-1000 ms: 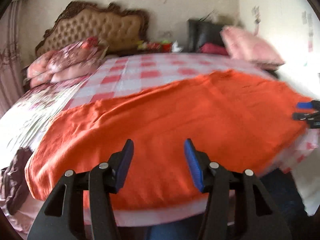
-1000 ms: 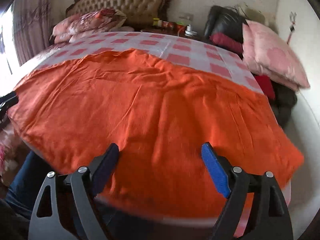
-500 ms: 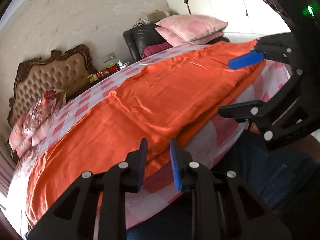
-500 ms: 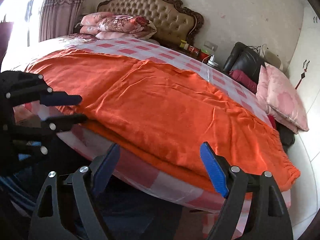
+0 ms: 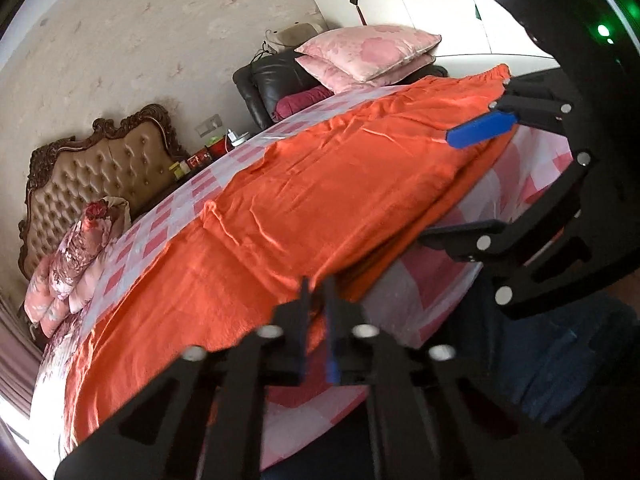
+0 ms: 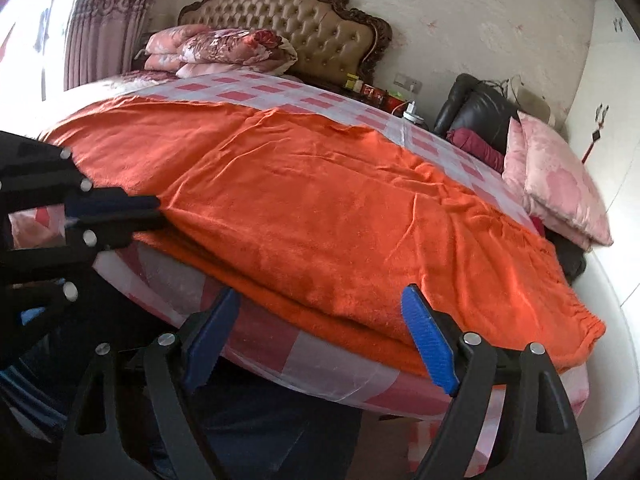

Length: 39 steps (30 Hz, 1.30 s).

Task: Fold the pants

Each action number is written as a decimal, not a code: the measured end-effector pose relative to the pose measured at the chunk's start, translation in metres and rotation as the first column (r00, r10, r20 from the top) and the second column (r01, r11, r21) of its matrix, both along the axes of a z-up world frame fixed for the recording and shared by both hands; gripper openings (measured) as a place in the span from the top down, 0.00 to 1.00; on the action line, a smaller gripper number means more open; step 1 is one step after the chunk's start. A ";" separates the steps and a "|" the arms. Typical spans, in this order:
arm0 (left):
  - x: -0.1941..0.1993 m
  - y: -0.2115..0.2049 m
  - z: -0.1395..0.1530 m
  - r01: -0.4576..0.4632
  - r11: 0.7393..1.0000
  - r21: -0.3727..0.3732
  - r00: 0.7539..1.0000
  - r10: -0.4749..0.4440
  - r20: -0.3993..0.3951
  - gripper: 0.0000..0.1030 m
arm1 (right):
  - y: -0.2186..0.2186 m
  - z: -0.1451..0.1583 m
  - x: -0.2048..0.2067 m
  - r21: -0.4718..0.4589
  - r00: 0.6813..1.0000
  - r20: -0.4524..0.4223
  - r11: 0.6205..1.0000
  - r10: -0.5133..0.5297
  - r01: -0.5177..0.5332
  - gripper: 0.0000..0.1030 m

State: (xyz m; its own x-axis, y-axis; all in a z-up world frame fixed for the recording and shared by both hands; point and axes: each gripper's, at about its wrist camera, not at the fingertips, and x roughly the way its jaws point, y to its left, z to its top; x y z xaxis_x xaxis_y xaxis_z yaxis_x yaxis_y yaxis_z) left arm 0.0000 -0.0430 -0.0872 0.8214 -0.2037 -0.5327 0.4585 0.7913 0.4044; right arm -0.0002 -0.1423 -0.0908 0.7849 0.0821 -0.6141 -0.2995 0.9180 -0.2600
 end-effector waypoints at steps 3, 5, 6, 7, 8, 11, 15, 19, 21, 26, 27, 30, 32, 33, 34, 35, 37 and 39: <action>-0.007 0.000 0.008 0.004 1.000 -0.018 0.999 -0.003 0.032 0.98 | -0.001 0.000 0.001 0.006 1.000 -0.001 1.000 0.000 0.000 0.19; -0.012 0.001 0.015 0.008 1.000 -0.020 0.999 -0.007 0.052 0.98 | -0.001 0.000 0.002 0.006 1.000 0.000 1.000 -0.005 0.005 0.18; -0.014 0.000 0.016 0.013 1.000 -0.011 0.998 -0.012 0.056 0.98 | -0.001 0.000 0.002 0.007 1.000 0.000 1.000 -0.006 0.006 0.17; -0.016 -0.002 0.015 0.017 1.000 0.001 0.998 -0.017 0.057 0.98 | -0.001 0.000 0.002 0.010 1.000 0.000 1.000 -0.007 0.007 0.17; -0.017 -0.004 0.011 0.022 1.000 0.019 0.998 -0.023 0.055 0.98 | -0.001 0.000 0.003 0.013 1.000 -0.002 1.000 -0.009 0.009 0.17; -0.019 -0.006 0.001 0.025 0.999 0.045 0.999 -0.027 0.040 0.98 | -0.001 0.000 0.003 0.015 1.000 -0.001 1.000 -0.011 0.011 0.17; -0.017 -0.006 -0.007 0.026 0.998 0.058 0.999 -0.027 0.021 0.98 | -0.003 0.000 0.004 0.021 1.000 -0.006 1.000 -0.010 0.010 0.17; -0.017 -0.002 -0.007 0.032 0.999 0.018 0.999 -0.032 -0.011 0.98 | -0.002 0.000 0.004 0.016 1.000 -0.005 1.000 -0.012 0.012 0.17; -0.018 0.005 -0.006 0.039 0.999 -0.018 0.998 -0.040 -0.045 0.97 | -0.003 0.000 0.004 0.006 1.000 -0.006 1.000 -0.013 0.013 0.17; -0.035 0.051 0.003 -0.098 0.989 -0.110 0.995 0.096 -0.021 0.94 | -0.009 0.015 -0.003 0.027 1.000 -0.002 1.000 0.004 -0.004 0.19; -0.038 0.065 0.004 -0.160 0.983 -0.092 0.987 0.162 0.021 0.88 | -0.010 0.018 -0.004 0.041 1.000 -0.004 0.999 0.007 -0.007 0.19; -0.040 0.085 0.002 -0.245 0.969 -0.025 0.965 0.246 0.090 0.75 | -0.017 0.035 -0.004 0.124 1.000 0.019 0.992 0.005 -0.007 0.19; -0.038 0.084 -0.002 -0.262 0.964 0.045 0.958 0.254 0.131 0.75 | -0.023 0.042 0.004 0.119 0.996 0.054 0.991 -0.067 0.061 0.19; -0.036 0.082 -0.006 -0.270 0.959 0.090 0.955 0.255 0.153 0.74 | -0.026 0.043 0.008 0.109 0.993 0.066 0.990 -0.102 0.094 0.19; -0.035 0.082 -0.006 -0.269 0.957 0.103 0.956 0.253 0.151 0.74 | -0.031 0.044 0.011 0.106 0.989 0.071 0.987 -0.133 0.125 0.19; -0.032 0.082 -0.009 -0.265 0.957 0.115 0.958 0.248 0.141 0.74 | -0.036 0.043 0.016 0.106 0.986 0.065 0.984 -0.150 0.143 0.19; -0.030 0.080 -0.016 -0.259 0.955 0.145 0.962 0.241 0.131 0.74 | -0.048 0.036 0.026 0.074 0.980 0.049 0.979 -0.194 0.190 0.19; -0.028 0.081 -0.020 -0.260 0.951 0.165 0.962 0.240 0.129 0.74 | -0.056 0.028 0.032 0.046 0.975 0.031 0.975 -0.221 0.219 0.19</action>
